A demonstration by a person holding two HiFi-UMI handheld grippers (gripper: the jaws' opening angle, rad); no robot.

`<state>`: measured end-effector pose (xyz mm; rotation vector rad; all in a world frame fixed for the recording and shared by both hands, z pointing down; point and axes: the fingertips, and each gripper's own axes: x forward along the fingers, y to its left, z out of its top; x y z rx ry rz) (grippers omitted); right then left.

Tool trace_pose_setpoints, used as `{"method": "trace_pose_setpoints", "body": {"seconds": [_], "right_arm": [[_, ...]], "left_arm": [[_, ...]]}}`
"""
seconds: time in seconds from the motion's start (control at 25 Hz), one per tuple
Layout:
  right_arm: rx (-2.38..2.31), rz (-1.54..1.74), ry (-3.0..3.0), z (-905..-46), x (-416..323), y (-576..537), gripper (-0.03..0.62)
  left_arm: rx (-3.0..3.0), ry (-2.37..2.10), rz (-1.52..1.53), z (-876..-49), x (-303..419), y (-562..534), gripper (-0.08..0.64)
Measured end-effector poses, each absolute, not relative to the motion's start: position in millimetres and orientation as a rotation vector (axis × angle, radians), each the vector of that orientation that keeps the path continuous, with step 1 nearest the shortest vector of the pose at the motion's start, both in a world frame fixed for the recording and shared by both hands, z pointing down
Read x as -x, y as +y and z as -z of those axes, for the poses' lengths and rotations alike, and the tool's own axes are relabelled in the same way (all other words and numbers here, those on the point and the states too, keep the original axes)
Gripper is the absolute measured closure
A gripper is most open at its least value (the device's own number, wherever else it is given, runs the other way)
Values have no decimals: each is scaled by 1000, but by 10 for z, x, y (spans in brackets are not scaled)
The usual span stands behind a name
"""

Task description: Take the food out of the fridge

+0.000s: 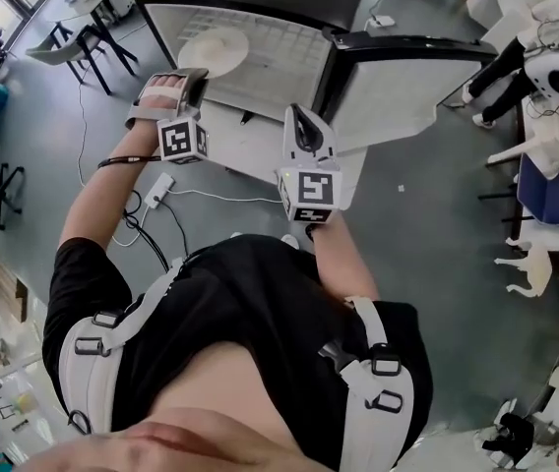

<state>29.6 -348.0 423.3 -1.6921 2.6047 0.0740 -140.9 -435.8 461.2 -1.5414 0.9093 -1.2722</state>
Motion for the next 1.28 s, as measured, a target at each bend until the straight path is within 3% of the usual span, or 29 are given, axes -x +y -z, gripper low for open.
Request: {"method": "trace_pose_setpoints", "body": {"seconds": [0.56, 1.28], "right_arm": [[1500, -42, 2685, -4227, 315, -3668, 586], [1466, -38, 2720, -4240, 420, -3652, 586]], "left_arm": [[1521, 1061, 1319, -4448, 1923, -3329, 543], [1511, 1048, 1417, -4754, 2013, -3112, 543]]}}
